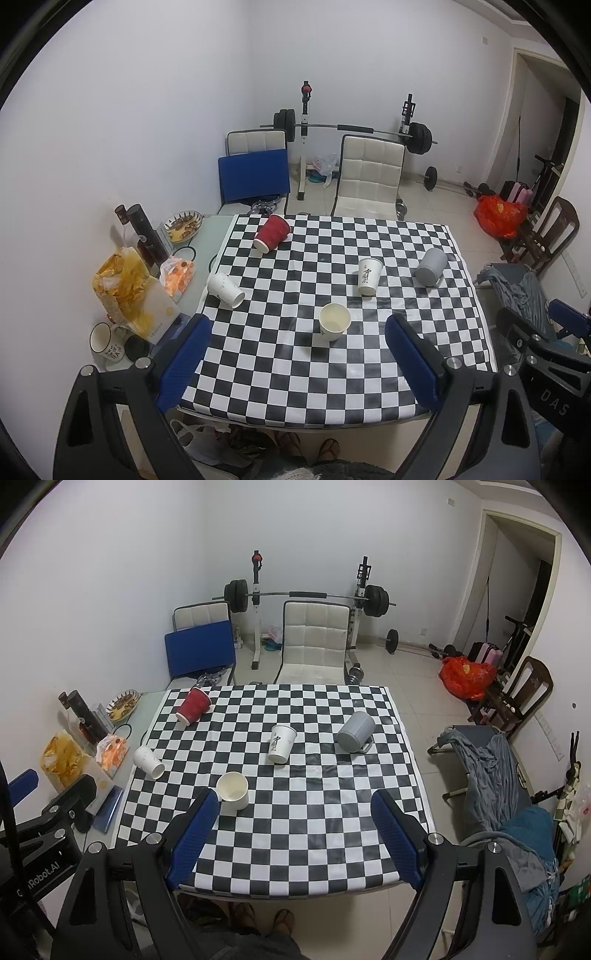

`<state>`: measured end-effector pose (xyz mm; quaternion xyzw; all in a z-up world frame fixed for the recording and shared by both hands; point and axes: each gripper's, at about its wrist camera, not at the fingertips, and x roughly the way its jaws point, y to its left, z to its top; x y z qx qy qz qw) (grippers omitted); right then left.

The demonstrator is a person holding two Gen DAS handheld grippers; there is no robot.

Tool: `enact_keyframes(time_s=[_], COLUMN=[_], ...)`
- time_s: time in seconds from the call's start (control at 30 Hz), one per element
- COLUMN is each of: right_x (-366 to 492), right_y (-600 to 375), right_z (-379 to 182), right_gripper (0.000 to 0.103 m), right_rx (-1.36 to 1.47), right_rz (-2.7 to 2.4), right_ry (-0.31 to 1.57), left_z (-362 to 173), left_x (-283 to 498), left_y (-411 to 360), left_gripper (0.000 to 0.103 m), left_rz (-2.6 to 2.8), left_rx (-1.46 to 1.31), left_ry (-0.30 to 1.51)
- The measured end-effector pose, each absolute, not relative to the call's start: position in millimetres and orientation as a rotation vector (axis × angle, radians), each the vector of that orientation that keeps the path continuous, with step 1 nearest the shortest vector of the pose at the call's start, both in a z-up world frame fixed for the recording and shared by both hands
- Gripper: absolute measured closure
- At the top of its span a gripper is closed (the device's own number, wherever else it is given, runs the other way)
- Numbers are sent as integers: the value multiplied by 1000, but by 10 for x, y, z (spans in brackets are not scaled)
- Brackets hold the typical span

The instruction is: Flip cup upright

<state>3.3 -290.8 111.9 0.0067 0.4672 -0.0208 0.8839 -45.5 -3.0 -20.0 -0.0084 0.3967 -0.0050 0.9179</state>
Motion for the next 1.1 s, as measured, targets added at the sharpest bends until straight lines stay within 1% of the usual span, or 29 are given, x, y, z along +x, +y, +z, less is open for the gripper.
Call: enact_keyframes(time_s=[1.1], right_x=[-24], right_y=[-2882], right_z=[1175], right_gripper=[17], right_rx=[14], right_rz=[-46], right_ry=[958], left_z=[-84], left_x=[-393], left_y=[-2], left_gripper=[7], left_rz=[-14], left_rx=[-21], left_ry=[796])
